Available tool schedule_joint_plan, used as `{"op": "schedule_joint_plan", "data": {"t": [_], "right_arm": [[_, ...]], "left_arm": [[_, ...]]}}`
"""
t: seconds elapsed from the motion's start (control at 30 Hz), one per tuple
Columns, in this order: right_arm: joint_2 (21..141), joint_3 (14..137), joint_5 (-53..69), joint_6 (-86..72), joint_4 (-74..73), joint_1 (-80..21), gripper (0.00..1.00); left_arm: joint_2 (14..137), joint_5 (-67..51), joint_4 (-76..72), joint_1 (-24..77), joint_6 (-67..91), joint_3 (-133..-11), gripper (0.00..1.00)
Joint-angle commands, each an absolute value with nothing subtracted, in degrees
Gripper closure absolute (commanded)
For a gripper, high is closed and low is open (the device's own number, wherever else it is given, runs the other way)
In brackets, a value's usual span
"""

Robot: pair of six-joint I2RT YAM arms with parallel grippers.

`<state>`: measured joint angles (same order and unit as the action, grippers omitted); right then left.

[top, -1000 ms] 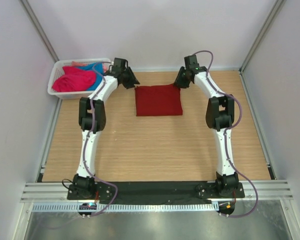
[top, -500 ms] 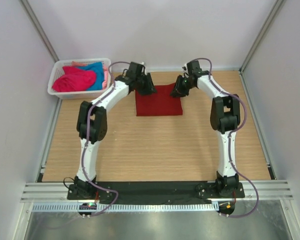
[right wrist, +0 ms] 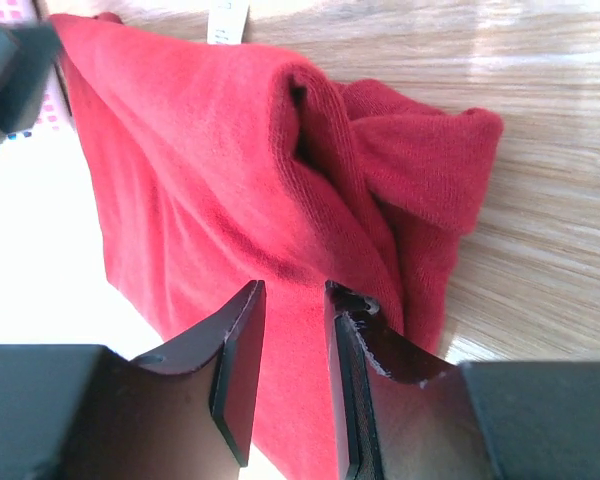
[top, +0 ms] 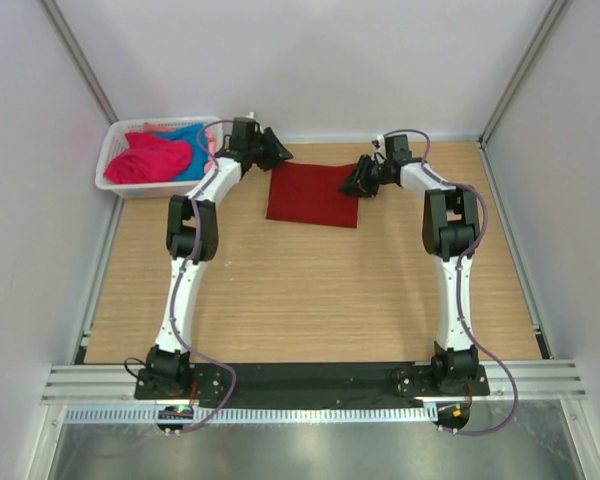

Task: Fold and stack the t-shirts
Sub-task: Fold the tshirt

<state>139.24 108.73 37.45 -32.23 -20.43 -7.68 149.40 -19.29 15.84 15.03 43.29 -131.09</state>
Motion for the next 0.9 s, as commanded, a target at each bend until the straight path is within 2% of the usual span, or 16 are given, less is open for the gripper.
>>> {"op": "schedule_joint_plan", "data": {"t": [0.0,0.17,0.3,0.57,0.73,0.87], "right_arm": [[138.6,108.5,38.8,-34.0,-16.5,-7.6,0.62],[138.6,111.8,38.7,-34.2,-18.2,-7.4,0.61],[138.3,111.9,41.3,-40.7,-7.9,-7.4,0.58],[142.6,113.1,41.4,-46.5,-1.1,-6.8,0.57],[148.2,113.4,41.9,-50.1,7.1,-5.2,0.57],[152.0,112.3,42.8,-54.9,14.8,-3.3,0.56]], "left_arm": [[151.7,-23.3,7.0,14.2,48.7,-135.4,0.54],[150.7,-23.4,4.6,13.9,51.5,-135.6,0.52],[146.4,-26.1,9.4,14.2,47.7,-132.5,0.53],[122.2,-19.9,14.8,19.1,34.9,-106.1,0.52],[120.4,-18.4,14.6,21.8,32.2,-93.6,0.53],[120.5,-16.4,12.9,21.6,29.8,-88.4,0.53]]}}
